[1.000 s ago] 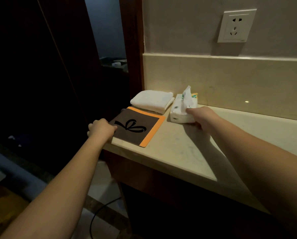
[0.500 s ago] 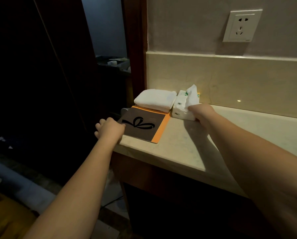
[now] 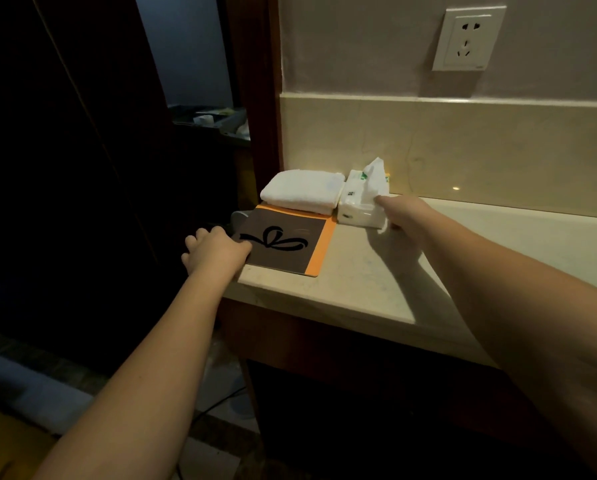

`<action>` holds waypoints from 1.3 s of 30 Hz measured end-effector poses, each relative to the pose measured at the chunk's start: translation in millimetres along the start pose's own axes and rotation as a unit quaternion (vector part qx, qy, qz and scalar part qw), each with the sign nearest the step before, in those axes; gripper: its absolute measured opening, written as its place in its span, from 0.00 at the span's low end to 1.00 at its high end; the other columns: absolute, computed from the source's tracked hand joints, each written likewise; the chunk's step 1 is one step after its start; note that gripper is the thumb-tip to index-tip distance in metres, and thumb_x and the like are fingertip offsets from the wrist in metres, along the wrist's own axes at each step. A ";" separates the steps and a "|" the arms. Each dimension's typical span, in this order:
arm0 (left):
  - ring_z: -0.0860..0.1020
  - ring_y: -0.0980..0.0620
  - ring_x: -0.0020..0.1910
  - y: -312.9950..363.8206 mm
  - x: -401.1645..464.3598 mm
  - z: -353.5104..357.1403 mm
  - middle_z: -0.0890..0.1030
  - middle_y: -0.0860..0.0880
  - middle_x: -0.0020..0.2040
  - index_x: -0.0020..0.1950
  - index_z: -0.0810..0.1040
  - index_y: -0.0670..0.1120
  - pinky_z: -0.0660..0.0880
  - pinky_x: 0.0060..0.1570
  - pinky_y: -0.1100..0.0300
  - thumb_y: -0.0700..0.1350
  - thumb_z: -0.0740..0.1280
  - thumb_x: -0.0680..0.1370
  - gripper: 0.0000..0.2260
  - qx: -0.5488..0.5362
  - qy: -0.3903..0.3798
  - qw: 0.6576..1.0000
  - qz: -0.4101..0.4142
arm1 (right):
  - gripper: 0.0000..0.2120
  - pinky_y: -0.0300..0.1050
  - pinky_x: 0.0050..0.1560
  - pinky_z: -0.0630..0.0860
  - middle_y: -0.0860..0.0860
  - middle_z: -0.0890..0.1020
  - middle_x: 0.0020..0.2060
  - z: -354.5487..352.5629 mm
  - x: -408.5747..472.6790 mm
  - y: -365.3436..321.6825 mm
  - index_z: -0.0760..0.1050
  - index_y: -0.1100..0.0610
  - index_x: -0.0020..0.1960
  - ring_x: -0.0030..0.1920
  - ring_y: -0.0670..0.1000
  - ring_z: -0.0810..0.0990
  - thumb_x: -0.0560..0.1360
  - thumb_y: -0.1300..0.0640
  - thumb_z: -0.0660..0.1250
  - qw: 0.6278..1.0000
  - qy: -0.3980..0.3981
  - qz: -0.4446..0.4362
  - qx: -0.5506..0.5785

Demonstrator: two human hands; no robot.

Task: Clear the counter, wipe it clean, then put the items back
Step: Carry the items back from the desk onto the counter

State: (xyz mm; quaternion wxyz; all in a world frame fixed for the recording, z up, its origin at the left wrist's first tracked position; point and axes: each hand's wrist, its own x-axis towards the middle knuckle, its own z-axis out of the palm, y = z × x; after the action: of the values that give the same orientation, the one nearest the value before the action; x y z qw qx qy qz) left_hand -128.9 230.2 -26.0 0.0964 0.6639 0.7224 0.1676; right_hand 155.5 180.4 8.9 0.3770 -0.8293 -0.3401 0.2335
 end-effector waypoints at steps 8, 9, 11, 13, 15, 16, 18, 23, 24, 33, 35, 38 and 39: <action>0.71 0.46 0.60 60.9 -44.8 -11.4 0.74 0.48 0.58 0.57 0.77 0.48 0.72 0.58 0.49 0.50 0.64 0.77 0.11 -0.230 0.034 0.945 0.231 | 0.13 0.43 0.48 0.72 0.51 0.81 0.48 -50.6 -63.2 36.9 0.78 0.55 0.56 0.49 0.52 0.78 0.77 0.50 0.62 0.988 0.033 -0.130 -0.074; 0.74 0.48 0.56 72.2 -56.4 -12.9 0.76 0.49 0.55 0.54 0.77 0.49 0.74 0.52 0.51 0.50 0.64 0.77 0.08 -0.274 0.001 0.928 0.254 | 0.13 0.43 0.48 0.71 0.50 0.81 0.49 -57.9 -76.6 42.1 0.78 0.54 0.57 0.50 0.51 0.78 0.77 0.50 0.62 0.981 0.041 -0.158 -0.104; 0.76 0.55 0.46 94.4 -82.9 -15.3 0.77 0.50 0.49 0.50 0.76 0.51 0.72 0.41 0.59 0.49 0.64 0.78 0.04 -0.330 -0.058 0.896 0.291 | 0.14 0.43 0.50 0.72 0.48 0.80 0.52 -72.3 -102.2 56.6 0.76 0.53 0.60 0.51 0.49 0.77 0.78 0.50 0.61 0.963 0.050 -0.213 -0.160; 0.74 0.59 0.41 114.1 -111.4 -13.8 0.77 0.52 0.46 0.48 0.77 0.51 0.68 0.37 0.63 0.48 0.65 0.78 0.03 -0.343 -0.093 0.870 0.341 | 0.14 0.44 0.52 0.73 0.47 0.79 0.53 -87.0 -128.2 78.0 0.75 0.53 0.61 0.51 0.48 0.77 0.78 0.50 0.61 0.945 0.063 -0.254 -0.197; 0.74 0.60 0.42 129.4 -138.2 -8.9 0.77 0.55 0.47 0.48 0.77 0.51 0.69 0.39 0.64 0.48 0.64 0.79 0.03 -0.336 -0.111 0.850 0.390 | 0.14 0.43 0.52 0.72 0.46 0.78 0.55 -100.2 -151.0 105.3 0.75 0.51 0.62 0.54 0.47 0.76 0.78 0.50 0.61 0.930 0.075 -0.279 -0.227; 0.74 0.61 0.43 136.2 -151.0 -4.9 0.77 0.56 0.48 0.49 0.78 0.51 0.69 0.40 0.65 0.48 0.64 0.79 0.04 -0.329 -0.118 0.843 0.409 | 0.14 0.41 0.53 0.71 0.46 0.77 0.55 -107.4 -161.8 120.2 0.74 0.51 0.62 0.55 0.46 0.75 0.78 0.50 0.61 0.927 0.076 -0.280 -0.239; 0.74 0.63 0.43 149.0 -178.3 6.7 0.76 0.59 0.47 0.48 0.78 0.52 0.69 0.40 0.66 0.48 0.64 0.79 0.03 -0.327 -0.132 0.831 0.430 | 0.14 0.39 0.53 0.69 0.45 0.77 0.56 -122.6 -183.7 152.1 0.74 0.51 0.63 0.56 0.45 0.74 0.79 0.50 0.61 0.927 0.074 -0.269 -0.250; 0.75 0.61 0.44 180.4 -267.7 39.4 0.77 0.58 0.46 0.46 0.78 0.50 0.70 0.44 0.68 0.44 0.66 0.79 0.03 -0.346 -0.183 0.785 0.480 | 0.14 0.41 0.58 0.71 0.48 0.78 0.56 -167.2 -236.3 248.5 0.75 0.54 0.62 0.57 0.47 0.75 0.78 0.51 0.63 0.949 0.081 -0.211 -0.221; 0.75 0.61 0.45 187.3 -288.8 47.8 0.77 0.57 0.46 0.46 0.79 0.49 0.70 0.44 0.69 0.44 0.66 0.79 0.03 -0.343 -0.196 0.777 0.490 | 0.14 0.39 0.58 0.69 0.48 0.77 0.57 -177.9 -246.7 270.9 0.74 0.53 0.63 0.58 0.47 0.74 0.78 0.51 0.63 0.954 0.076 -0.190 -0.219; 0.75 0.60 0.45 245.4 -498.0 148.4 0.76 0.57 0.48 0.49 0.79 0.52 0.72 0.42 0.66 0.49 0.65 0.79 0.04 -0.196 -0.339 0.749 0.535 | 0.15 0.37 0.55 0.70 0.44 0.75 0.58 -267.9 -360.3 477.4 0.72 0.50 0.66 0.58 0.44 0.73 0.80 0.49 0.60 0.979 0.054 0.028 -0.196; 0.75 0.60 0.44 257.5 -544.7 168.9 0.75 0.58 0.48 0.50 0.79 0.53 0.72 0.41 0.66 0.50 0.65 0.79 0.04 -0.150 -0.360 0.747 0.539 | 0.16 0.38 0.55 0.72 0.45 0.75 0.58 -285.5 -388.3 519.7 0.72 0.50 0.66 0.58 0.45 0.74 0.80 0.49 0.59 0.976 0.055 0.080 -0.194; 0.75 0.60 0.43 274.0 -606.9 196.8 0.74 0.57 0.48 0.53 0.79 0.52 0.72 0.40 0.66 0.51 0.64 0.80 0.07 -0.099 -0.383 0.727 0.561 | 0.15 0.40 0.56 0.73 0.45 0.75 0.59 -311.7 -432.0 575.0 0.72 0.49 0.65 0.58 0.46 0.74 0.80 0.49 0.59 0.968 0.066 0.157 -0.182; 0.75 0.60 0.44 279.4 -626.0 204.3 0.74 0.57 0.49 0.53 0.79 0.51 0.73 0.41 0.65 0.52 0.63 0.80 0.08 -0.086 -0.392 0.717 0.570 | 0.15 0.41 0.56 0.74 0.45 0.75 0.59 -320.0 -446.6 590.8 0.72 0.50 0.65 0.58 0.46 0.74 0.80 0.49 0.59 0.964 0.073 0.180 -0.179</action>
State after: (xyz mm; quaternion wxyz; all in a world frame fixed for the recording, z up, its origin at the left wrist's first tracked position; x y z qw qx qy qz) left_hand 266.5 -349.7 -163.8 0.3138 0.9452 0.0867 -0.0234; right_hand 296.2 -585.5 -201.8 0.1976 -0.9457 -0.1927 0.1714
